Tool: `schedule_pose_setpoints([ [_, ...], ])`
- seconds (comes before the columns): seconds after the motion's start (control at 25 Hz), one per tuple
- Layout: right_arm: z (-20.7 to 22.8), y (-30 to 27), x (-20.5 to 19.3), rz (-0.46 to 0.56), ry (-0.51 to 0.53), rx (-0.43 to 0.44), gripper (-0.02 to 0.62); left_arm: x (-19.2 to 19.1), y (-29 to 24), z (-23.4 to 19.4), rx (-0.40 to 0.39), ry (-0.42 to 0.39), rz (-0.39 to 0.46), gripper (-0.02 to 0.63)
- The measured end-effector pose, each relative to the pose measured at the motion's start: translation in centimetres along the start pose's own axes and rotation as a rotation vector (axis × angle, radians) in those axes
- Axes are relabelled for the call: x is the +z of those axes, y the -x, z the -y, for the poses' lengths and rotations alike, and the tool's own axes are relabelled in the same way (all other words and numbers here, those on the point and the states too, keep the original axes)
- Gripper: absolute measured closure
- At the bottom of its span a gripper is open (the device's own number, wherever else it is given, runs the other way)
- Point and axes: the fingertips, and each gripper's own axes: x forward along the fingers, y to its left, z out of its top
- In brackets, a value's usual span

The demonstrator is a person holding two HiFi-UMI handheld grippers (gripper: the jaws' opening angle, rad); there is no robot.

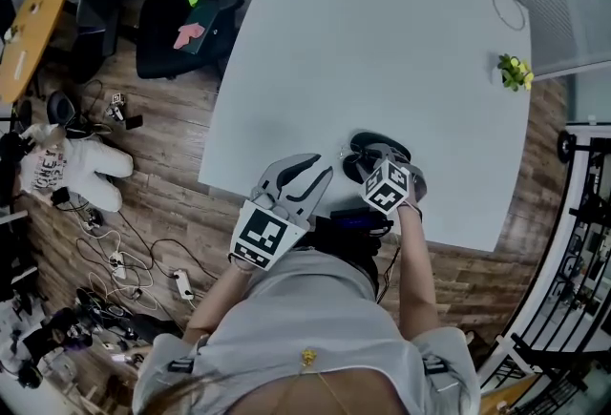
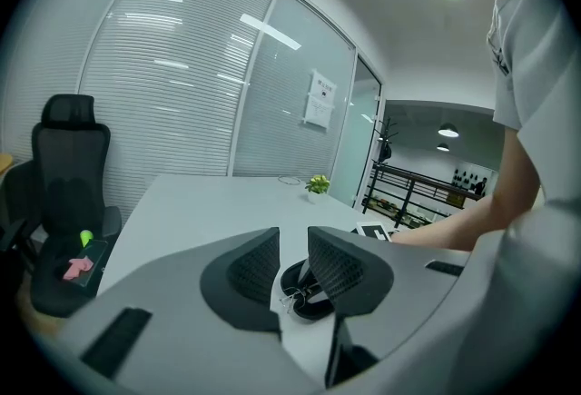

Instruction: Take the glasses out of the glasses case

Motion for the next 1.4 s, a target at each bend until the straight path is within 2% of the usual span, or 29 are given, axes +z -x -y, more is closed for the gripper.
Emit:
schedule_pose_setpoints([
  [0.2,0.3,-1.0,-0.2,-0.011,0.008,0.038,0.451,-0.4,0.0,-0.1,0.003,0.004,-0.008,0.491],
  [0.4,-0.3,-0.7,-0.3,0.000,0.035,0.049,0.483,-0.5,0.1,0.5,0.002,0.000,-0.010,0.491],
  [0.64,-0.7,0.1,-0.8,-0.009,0.081,0.021,0.485,-0.7,-0.2,1.0,-0.013,-0.016,-0.016,0.491],
  [1.12,-0.1,3.3,-1.5,0.001,0.027,-0.062,0.485,-0.6,-1.1,2.8,-0.085,-0.062,-0.025,0.491],
  [1.4,0.3,7.1,-0.6,0.006,0.053,-0.120,0.485,-0.6,-1.2,3.6,-0.112,-0.078,-0.024,0.492],
])
